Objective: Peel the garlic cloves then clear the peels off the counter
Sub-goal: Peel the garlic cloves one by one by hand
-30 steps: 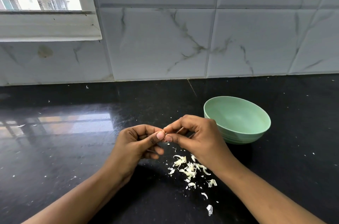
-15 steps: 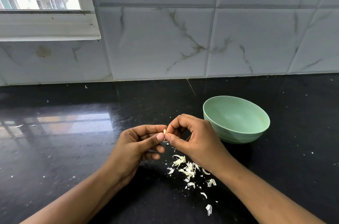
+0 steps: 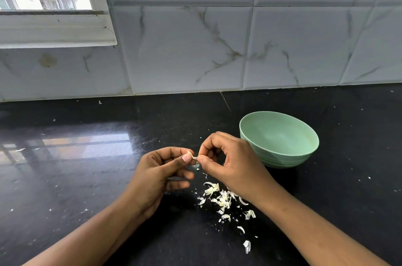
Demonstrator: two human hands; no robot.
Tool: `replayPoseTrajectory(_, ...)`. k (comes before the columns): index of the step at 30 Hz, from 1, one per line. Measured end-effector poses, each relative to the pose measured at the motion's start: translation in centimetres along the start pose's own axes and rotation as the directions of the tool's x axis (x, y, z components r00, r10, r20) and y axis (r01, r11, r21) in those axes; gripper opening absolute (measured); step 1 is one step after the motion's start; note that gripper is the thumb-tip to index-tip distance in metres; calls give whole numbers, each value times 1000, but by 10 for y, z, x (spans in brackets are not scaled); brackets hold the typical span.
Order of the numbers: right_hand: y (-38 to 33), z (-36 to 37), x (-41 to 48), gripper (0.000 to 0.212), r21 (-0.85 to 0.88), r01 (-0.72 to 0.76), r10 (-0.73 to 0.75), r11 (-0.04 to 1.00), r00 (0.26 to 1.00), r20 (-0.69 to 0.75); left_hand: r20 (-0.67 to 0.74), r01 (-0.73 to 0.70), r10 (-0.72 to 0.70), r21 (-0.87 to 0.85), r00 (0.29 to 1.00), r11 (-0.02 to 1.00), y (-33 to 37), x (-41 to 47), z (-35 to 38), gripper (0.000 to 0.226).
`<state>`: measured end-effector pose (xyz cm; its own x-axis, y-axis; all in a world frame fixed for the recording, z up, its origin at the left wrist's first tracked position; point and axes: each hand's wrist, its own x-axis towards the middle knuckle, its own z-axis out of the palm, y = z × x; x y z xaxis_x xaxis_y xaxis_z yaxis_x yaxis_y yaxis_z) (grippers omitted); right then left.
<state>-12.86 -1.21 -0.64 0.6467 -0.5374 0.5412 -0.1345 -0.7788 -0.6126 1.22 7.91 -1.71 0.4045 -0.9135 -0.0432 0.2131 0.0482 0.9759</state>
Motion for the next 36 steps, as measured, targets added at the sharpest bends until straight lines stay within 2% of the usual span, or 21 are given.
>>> replayPoseTrajectory(6, 1, -9, 2, 9, -34, -26, 24, 999, 997, -72, -39, 30, -31, -36, 999, 999, 0, 4, -4, 19)
replayPoseTrajectory(11, 6, -14, 1, 11, -238, -72, 57, 968, 996, -71, -16, 39, -39, -9, 999, 999, -1, 3, -3, 21)
replayPoseTrajectory(18, -1, -20, 1, 22, -228, -107, 99, 968, 994, -48, -51, -18, 18, 18, 999, 1000, 1, 3, -2, 21)
replayPoseTrajectory(22, -2, -23, 1, 11, -213, -130, 143, 968, 988, 50, -40, -46, 48, 47, 998, 998, 1, 2, -2, 20)
replayPoseTrajectory(26, -4, -25, 1, 33, -263, -123, 164, 957, 977, 138, -34, -69, 72, 78, 997, 995, 0, 1, -2, 20)
replayPoseTrajectory(29, -3, -25, 0, 40, -206, -152, 191, 967, 964, 183, -33, -76, 79, 95, 996, 993, 0, 1, -1, 22)
replayPoseTrajectory(31, -2, -25, -1, 29, -159, -160, 185, 974, 970, 159, -32, -77, 81, 102, 996, 992, 0, 1, -1, 23)
replayPoseTrajectory(34, -2, -28, 0, 5, -97, -165, 167, 982, 986, 19, -25, -79, 82, 104, 996, 991, 0, 1, -1, 23)
replayPoseTrajectory(36, -1, -28, 0, 20, -125, -152, 147, 980, 988, -49, -19, -81, 84, 105, 996, 991, 0, 0, 0, 23)
